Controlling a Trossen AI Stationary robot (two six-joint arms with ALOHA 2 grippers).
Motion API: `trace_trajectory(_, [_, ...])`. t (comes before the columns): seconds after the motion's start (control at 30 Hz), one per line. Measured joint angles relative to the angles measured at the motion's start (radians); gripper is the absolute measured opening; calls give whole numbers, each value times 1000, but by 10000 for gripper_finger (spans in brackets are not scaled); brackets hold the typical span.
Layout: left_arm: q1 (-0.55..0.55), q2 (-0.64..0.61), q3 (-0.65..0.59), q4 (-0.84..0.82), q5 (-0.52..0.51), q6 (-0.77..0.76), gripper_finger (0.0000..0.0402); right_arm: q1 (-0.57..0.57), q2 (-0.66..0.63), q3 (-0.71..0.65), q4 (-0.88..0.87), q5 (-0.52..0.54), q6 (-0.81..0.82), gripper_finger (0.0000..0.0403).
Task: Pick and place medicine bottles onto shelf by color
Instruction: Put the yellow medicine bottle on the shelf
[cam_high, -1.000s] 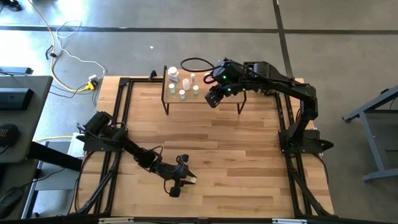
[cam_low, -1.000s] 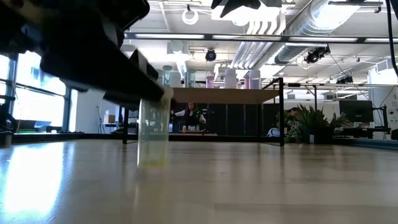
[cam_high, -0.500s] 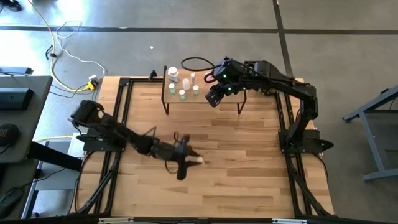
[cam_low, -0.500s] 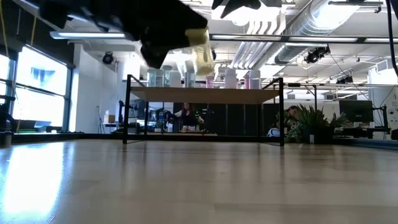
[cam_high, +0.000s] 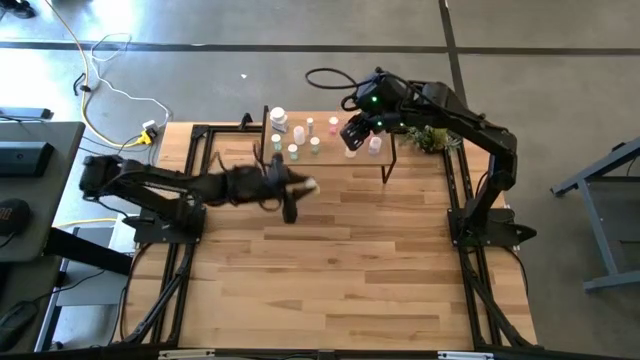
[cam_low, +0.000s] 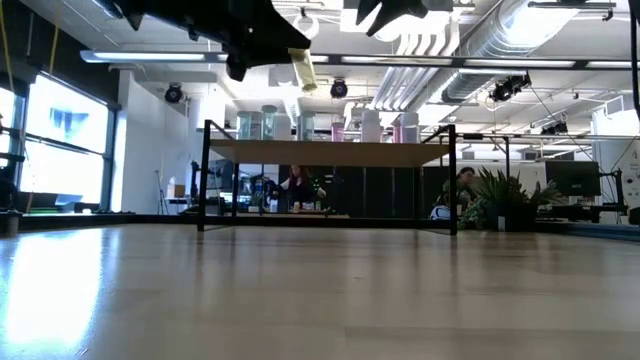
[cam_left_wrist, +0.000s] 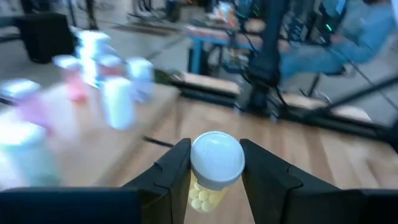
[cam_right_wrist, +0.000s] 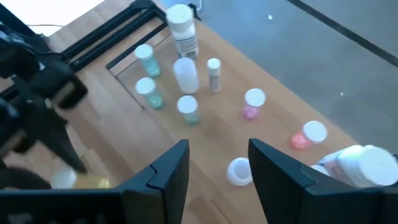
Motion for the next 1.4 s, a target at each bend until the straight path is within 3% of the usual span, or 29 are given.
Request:
trace_trajectory(0.17, [125,-75,4,-4,28,10,118,-30,0,0,0,0,-6,156])
trace_trajectory(0.37, [244,-100,108,-65,31,103,117,-47,0,0,0,0,-6,156])
trace_trajectory(0.7, [388,9,320,-219,124,168,117,-52,0,0,-2,8,-32,156])
trace_trajectory(1.03, [398,209,429,-221,224,148,117,-73,0,0,-46,80,-58,156])
trace_trajectory(1.3, [367,311,481,-223,235,142,117,-124,0,0,-75,78,-58,156])
trace_trajectory(1.4, [348,331,483,-230,195,117,117,-135,0,0,-75,78,-58,156])
